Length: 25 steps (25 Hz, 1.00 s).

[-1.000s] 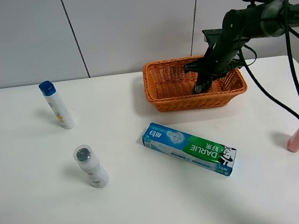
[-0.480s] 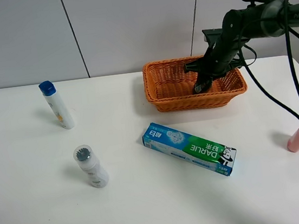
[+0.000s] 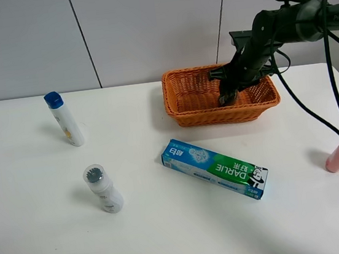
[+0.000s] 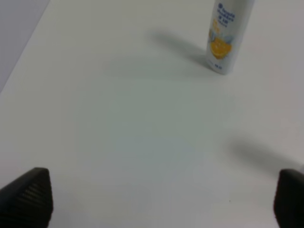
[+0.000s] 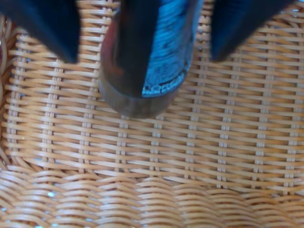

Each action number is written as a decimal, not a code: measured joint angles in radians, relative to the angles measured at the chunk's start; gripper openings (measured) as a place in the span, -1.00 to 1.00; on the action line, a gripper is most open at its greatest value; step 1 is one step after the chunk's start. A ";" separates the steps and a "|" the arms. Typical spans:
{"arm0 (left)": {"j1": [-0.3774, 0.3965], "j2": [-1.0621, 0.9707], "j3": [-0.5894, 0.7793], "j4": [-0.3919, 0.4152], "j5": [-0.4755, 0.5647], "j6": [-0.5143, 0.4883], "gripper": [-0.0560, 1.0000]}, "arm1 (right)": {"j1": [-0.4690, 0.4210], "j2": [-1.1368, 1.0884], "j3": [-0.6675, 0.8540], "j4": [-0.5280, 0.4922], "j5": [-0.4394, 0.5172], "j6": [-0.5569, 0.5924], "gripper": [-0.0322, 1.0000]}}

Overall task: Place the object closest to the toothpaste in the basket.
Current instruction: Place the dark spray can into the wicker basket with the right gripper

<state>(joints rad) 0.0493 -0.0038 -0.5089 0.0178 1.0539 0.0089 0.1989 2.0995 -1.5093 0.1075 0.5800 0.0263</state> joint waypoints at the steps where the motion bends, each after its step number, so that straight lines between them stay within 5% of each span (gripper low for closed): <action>1: 0.000 0.000 0.000 0.000 0.000 0.000 0.88 | 0.000 0.000 0.000 0.000 -0.001 0.000 0.39; 9: 0.000 0.000 0.000 0.000 0.000 0.000 0.88 | 0.000 0.000 0.000 0.000 -0.017 -0.001 0.95; 25: 0.000 0.000 0.000 0.000 0.000 0.000 0.88 | 0.000 -0.013 -0.001 0.000 -0.023 0.000 0.98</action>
<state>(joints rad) 0.0493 -0.0038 -0.5089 0.0178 1.0539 0.0089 0.1989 2.0870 -1.5105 0.1075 0.5575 0.0264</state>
